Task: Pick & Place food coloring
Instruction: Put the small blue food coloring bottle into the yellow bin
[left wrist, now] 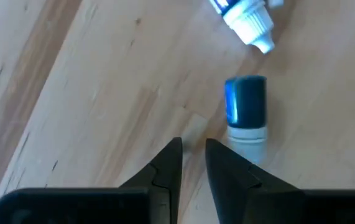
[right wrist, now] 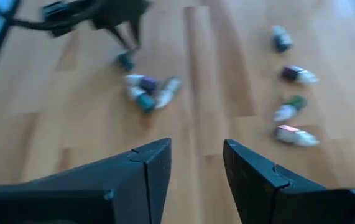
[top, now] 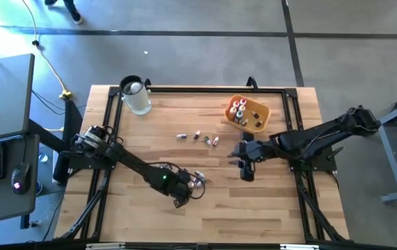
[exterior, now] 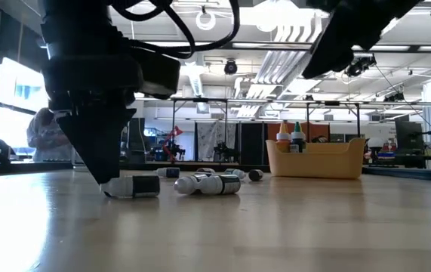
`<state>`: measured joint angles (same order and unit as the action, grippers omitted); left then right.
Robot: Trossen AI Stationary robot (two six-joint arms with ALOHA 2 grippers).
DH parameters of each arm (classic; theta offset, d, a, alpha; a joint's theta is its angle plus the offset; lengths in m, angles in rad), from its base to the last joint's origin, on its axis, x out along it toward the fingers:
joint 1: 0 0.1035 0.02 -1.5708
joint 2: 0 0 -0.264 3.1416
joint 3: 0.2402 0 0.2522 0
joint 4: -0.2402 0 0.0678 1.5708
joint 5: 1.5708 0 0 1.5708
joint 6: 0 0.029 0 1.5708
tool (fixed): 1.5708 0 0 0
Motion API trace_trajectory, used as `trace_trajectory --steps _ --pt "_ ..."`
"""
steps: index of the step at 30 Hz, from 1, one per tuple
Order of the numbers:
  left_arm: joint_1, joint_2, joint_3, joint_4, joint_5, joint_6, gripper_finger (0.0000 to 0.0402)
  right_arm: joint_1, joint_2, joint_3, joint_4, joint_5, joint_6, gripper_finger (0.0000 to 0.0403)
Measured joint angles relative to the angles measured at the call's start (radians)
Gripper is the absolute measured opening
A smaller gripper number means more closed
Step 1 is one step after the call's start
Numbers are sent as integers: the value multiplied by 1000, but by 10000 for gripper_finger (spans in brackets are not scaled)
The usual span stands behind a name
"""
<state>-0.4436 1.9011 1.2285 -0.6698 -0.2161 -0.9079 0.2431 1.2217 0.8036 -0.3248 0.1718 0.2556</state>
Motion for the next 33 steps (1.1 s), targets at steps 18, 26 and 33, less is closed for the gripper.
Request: trace_trajectory --steps 18,26,33 --pt "-1 -1 154 -266 -21 81 156 206 144 0 15 160 140 140" --pt "12 2 212 -222 6 -201 156 205 145 0 16 181 138 140" --pt "12 34 212 -196 -29 -289 156 205 145 0 15 160 131 140"
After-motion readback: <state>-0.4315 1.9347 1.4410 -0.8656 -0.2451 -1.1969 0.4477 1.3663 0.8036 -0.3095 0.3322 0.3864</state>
